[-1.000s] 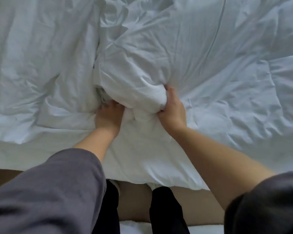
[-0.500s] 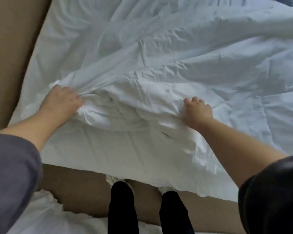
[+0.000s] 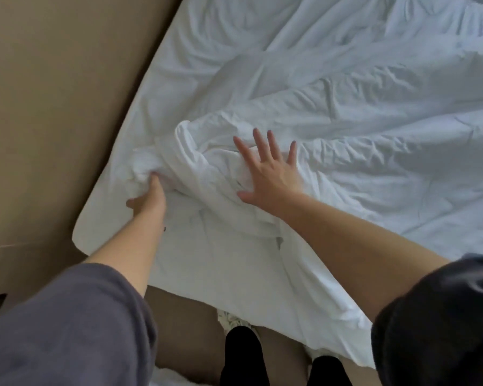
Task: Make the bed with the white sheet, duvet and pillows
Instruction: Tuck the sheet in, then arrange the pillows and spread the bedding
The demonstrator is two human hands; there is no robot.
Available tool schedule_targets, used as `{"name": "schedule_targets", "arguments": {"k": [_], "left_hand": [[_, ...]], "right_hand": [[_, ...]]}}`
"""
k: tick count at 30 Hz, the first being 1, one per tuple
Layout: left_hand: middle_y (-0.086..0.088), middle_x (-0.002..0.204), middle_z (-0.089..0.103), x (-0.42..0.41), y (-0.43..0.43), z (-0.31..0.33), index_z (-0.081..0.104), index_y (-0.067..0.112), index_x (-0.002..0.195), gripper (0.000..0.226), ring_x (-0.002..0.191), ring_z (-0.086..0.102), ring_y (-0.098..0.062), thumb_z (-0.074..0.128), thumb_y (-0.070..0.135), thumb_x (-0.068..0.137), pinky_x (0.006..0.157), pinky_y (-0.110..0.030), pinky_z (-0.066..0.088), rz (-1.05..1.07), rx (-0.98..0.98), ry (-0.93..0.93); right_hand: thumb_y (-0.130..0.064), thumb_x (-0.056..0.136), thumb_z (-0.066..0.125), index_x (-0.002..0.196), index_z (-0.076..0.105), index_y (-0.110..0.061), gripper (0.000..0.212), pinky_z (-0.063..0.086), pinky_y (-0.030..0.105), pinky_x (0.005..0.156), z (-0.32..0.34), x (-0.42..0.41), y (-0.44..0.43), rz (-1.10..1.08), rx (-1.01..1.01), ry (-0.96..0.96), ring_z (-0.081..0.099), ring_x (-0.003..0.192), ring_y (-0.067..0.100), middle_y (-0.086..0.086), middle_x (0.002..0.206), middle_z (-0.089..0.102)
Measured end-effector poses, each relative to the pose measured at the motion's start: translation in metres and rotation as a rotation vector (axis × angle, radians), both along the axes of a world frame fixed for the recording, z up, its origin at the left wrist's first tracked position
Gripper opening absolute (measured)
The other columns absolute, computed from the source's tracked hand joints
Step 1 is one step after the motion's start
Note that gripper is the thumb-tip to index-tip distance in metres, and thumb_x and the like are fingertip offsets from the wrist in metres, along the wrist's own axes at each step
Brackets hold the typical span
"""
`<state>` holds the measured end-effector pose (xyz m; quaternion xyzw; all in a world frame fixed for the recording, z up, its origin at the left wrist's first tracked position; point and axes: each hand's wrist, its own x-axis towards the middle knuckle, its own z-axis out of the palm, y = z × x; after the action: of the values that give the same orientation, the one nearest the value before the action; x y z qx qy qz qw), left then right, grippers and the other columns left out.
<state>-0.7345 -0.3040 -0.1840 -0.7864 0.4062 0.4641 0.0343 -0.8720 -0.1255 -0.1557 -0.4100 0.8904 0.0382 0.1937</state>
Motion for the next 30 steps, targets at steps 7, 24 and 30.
{"name": "schedule_targets", "arguments": {"k": [7, 24, 30], "left_hand": [[-0.009, 0.114, 0.067, -0.016, -0.029, -0.015, 0.06, 0.03, 0.125, 0.082, 0.101, 0.062, -0.036, 0.049, 0.083, 0.063, 0.086, -0.061, 0.049, 0.211, 0.276, 0.581], [-0.008, 0.106, 0.063, 0.02, -0.076, 0.048, 0.062, 0.009, 0.114, 0.048, 0.093, 0.059, -0.021, 0.047, -0.023, 0.081, 0.069, -0.024, 0.054, -0.746, 0.333, 0.491], [-0.011, 0.099, 0.069, 0.033, -0.064, 0.055, 0.059, 0.01, 0.129, 0.04, 0.091, 0.063, -0.029, 0.041, 0.016, 0.093, 0.088, -0.039, 0.051, -0.393, 0.638, 0.484]], "right_hand": [[-0.026, 0.093, 0.051, 0.143, 0.041, -0.034, 0.052, 0.038, 0.034, 0.101, -0.025, -0.014, -0.02, 0.258, 0.351, -0.34, 0.049, 0.128, 0.026, 0.002, 0.143, 0.05], [-0.053, 0.085, 0.065, 0.148, 0.027, -0.018, 0.082, 0.047, 0.044, 0.097, 0.042, -0.004, -0.072, -1.293, -0.5, -1.016, 0.056, 0.112, 0.027, 0.006, 0.131, 0.051], [-0.019, 0.088, 0.061, 0.14, 0.037, -0.006, 0.059, 0.048, 0.024, 0.056, 0.047, -0.007, -0.071, -0.862, 0.012, -0.627, 0.059, 0.073, 0.021, 0.008, 0.099, 0.063]]}}
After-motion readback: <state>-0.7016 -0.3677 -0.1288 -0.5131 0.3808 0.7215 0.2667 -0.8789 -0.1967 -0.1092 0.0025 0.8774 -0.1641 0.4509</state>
